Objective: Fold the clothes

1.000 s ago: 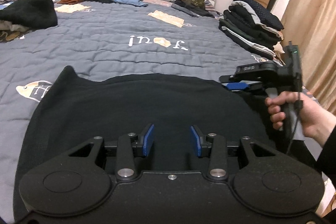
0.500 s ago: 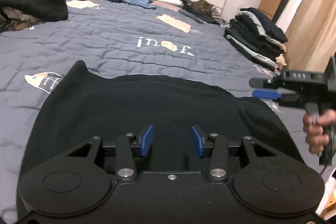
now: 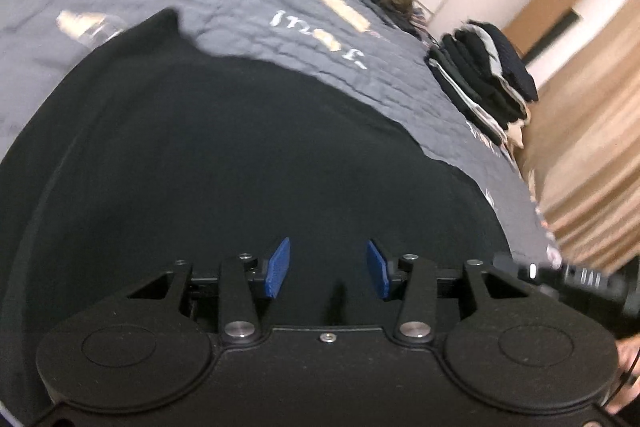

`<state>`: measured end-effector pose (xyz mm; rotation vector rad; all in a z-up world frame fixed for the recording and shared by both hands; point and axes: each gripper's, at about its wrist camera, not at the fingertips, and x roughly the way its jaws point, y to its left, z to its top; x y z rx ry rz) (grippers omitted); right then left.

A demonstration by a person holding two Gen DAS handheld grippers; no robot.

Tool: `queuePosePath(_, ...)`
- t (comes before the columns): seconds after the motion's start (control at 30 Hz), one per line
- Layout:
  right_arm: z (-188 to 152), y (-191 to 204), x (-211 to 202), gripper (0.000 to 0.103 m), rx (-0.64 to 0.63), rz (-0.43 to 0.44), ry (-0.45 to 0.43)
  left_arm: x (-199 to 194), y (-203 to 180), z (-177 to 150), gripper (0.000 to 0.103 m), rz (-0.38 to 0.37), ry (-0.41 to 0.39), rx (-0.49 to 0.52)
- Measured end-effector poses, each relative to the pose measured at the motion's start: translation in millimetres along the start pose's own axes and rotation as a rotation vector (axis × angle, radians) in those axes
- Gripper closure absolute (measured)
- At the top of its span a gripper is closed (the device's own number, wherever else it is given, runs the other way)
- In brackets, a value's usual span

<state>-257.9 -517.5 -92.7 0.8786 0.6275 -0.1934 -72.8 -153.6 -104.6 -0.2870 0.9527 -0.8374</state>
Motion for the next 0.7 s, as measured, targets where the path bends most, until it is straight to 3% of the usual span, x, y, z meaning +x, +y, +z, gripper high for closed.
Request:
queuePosePath(0.17,-17.0,-31.7,-21.2,0.061,0.064,-0.052,-0.026,-9.6,24.7,-5.8,0.06,0.003,0.001,-0.101)
queuePosePath(0.47,-29.0,-54.5,-50.8,0.061,0.12,-0.079,-0.088,-68.5,102.2,4.2,0.06,0.184,-0.145,-0.33)
queuePosePath(0.7,-40.7,-43.9,-68.4,0.061,0.125,-0.035,-0.129,-111.4,110.7,-11.0,0.06,0.139,-0.165,-0.358)
